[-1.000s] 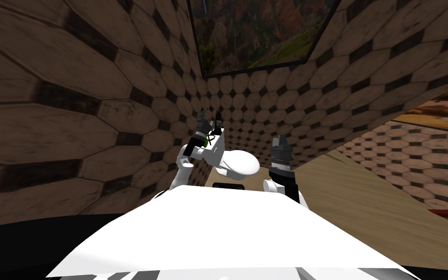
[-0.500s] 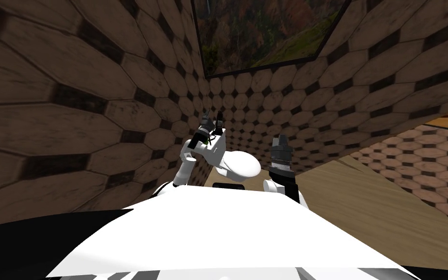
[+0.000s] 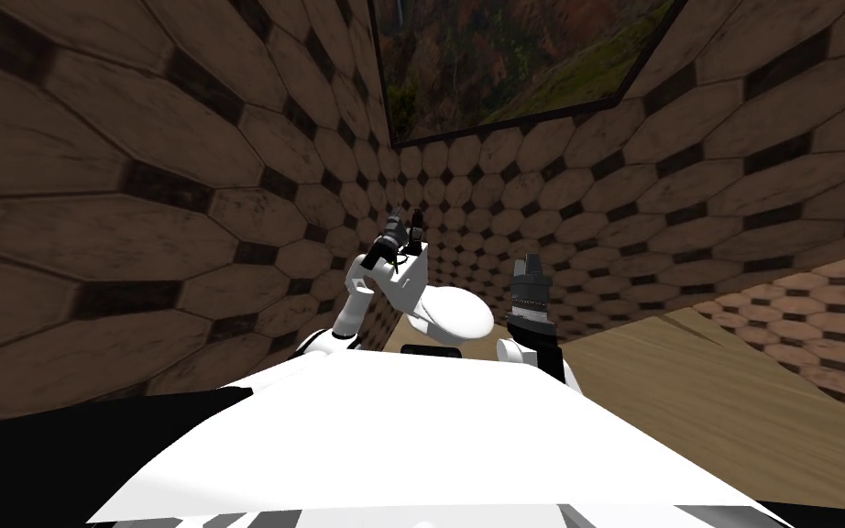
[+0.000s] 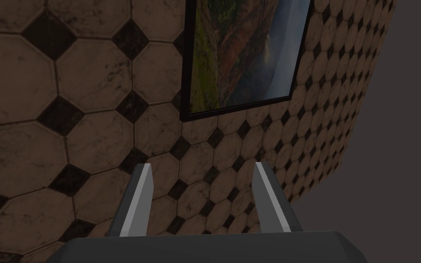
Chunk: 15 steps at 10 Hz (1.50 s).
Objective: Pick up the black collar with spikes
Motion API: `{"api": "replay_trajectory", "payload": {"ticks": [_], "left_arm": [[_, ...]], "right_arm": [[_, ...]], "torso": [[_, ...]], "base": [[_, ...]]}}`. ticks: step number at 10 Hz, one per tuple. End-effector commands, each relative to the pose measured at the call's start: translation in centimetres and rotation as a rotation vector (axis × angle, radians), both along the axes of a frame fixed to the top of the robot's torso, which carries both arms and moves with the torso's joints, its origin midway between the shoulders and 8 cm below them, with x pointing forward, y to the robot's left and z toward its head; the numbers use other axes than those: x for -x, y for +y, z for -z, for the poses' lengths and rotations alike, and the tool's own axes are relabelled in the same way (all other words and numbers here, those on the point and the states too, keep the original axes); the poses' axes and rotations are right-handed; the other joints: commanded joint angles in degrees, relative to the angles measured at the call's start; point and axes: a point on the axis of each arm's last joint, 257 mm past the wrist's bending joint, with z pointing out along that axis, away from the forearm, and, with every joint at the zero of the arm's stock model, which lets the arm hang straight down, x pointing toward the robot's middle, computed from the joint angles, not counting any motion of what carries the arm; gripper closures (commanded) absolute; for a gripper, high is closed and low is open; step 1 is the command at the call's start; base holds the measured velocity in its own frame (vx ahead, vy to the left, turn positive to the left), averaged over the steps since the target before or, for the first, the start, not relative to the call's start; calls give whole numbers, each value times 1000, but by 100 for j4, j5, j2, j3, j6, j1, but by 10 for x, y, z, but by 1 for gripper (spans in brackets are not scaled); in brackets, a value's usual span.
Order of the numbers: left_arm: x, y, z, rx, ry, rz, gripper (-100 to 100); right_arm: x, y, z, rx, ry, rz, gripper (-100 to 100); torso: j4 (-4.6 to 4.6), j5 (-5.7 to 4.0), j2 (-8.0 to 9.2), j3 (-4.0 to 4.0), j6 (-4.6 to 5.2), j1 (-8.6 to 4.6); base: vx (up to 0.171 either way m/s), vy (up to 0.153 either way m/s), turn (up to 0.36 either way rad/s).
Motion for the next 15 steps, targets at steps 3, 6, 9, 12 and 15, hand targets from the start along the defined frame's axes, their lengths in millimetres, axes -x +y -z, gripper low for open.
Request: {"api": "replay_trajectory", "payload": {"ticks": [3,6,9,12,15], "left_arm": [[-23,-2,11,-5,86,-19,-100],[-41,-2,20,-6,156,-37,-100],[-58,1,29,-5,230,-60,-100],[-74,5,40,-1,306,-87,-100],[-74,5,40,-1,306,-87,-100]], "right_arm": [[0,0,0,0,0,0,0],[0,0,0,0,0,0,0],[0,0,0,0,0,0,0],[0,0,0,0,0,0,0],[0,0,0,0,0,0,0]], "torso": [[0,-1,1,1,1,-5],[0,-1,0,0,0,-2],[3,2,16,9,-1,12],[5,3,23,13,-2,12],[2,7,11,6,-1,31]], "base": [[24,-70,101],[25,-64,105],[-3,-35,106],[-24,-34,98],[5,7,-20]]}}
